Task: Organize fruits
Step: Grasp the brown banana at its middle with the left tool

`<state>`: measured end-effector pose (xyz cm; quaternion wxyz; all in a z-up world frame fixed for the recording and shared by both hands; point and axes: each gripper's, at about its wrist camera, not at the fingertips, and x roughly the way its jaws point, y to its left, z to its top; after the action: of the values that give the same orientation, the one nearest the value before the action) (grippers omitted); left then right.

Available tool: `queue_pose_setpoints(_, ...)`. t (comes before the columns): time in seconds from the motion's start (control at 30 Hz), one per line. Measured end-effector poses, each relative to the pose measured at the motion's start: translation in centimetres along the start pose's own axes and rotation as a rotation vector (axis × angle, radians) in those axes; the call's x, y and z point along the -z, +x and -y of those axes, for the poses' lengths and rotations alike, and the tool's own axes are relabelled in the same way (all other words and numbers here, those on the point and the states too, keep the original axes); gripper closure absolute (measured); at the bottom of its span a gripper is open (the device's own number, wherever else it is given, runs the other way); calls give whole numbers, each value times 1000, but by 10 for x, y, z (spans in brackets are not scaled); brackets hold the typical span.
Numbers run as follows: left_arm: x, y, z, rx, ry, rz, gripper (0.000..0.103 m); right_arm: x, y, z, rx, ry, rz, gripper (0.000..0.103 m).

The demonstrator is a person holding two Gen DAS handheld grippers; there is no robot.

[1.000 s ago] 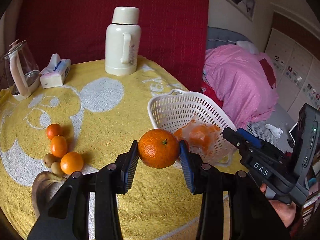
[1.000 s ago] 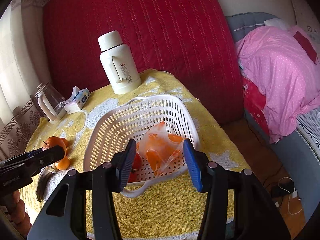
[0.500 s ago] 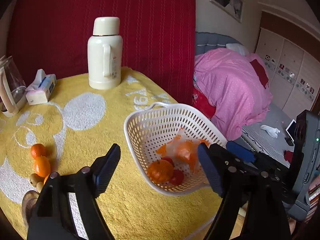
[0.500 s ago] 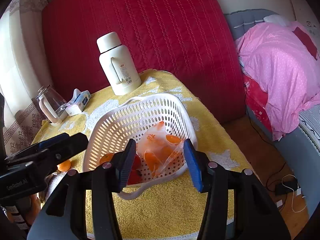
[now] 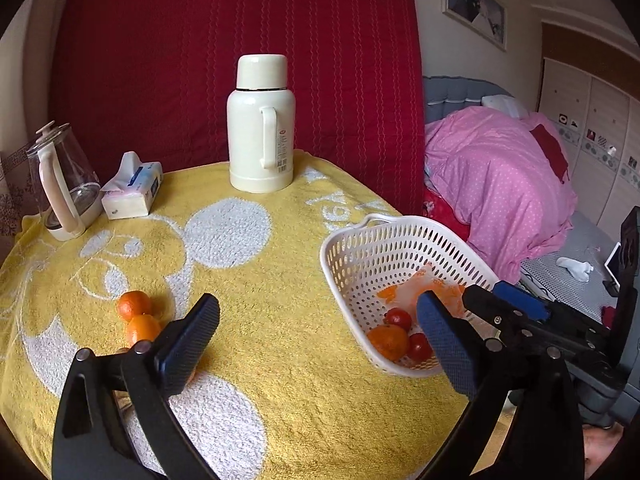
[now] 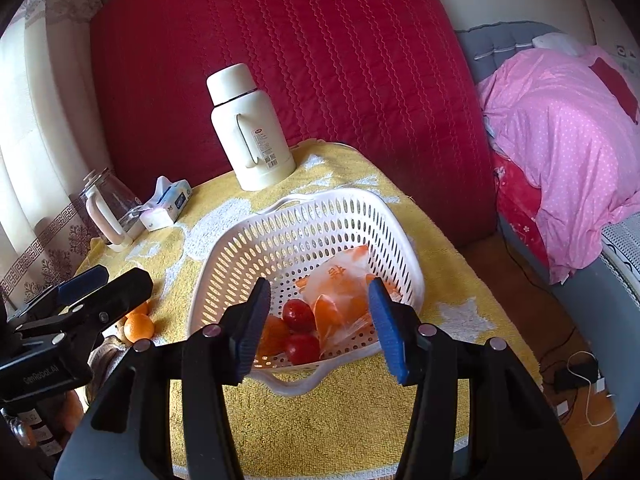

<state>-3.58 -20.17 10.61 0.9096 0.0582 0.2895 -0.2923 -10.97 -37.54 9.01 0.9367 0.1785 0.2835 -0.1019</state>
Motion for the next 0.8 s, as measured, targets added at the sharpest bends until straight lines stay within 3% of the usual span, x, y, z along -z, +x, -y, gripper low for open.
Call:
queue_pose_setpoints(0.4, 20, -26, -72, -25, -214, -2, 5, 5, 0, -36, -38, -61, -2, 44)
queue_pose_setpoints(0.63, 41, -41, -107, -147, -221, -16, 5, 13, 3, -63, -88, -103, -28, 44)
queue_pose_setpoints(0.8, 59, -48, -135, -192, -254, -54, 5, 20, 6, -84, -129, -134, -50, 44)
